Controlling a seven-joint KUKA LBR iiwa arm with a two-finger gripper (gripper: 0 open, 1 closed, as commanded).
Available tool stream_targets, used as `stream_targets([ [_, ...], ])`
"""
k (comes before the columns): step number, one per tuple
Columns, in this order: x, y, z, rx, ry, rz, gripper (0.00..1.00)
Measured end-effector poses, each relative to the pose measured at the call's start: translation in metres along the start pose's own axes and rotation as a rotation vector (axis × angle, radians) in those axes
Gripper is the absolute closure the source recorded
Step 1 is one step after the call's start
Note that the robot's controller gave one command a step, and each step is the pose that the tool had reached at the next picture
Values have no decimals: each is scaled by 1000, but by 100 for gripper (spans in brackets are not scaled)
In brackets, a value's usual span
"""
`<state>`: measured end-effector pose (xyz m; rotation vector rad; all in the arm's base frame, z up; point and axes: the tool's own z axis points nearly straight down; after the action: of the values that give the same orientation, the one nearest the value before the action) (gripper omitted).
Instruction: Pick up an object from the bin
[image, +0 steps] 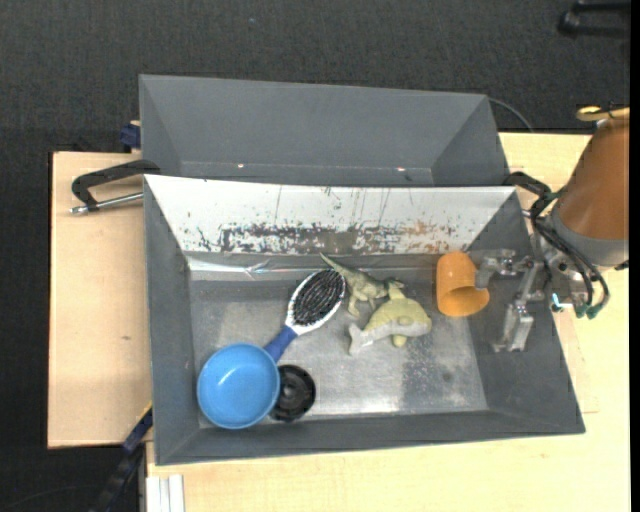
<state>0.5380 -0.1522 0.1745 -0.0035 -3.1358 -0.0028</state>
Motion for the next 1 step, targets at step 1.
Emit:
stream_targets([
  [1, -54, 21, 79, -2, -13, -163, 0],
])
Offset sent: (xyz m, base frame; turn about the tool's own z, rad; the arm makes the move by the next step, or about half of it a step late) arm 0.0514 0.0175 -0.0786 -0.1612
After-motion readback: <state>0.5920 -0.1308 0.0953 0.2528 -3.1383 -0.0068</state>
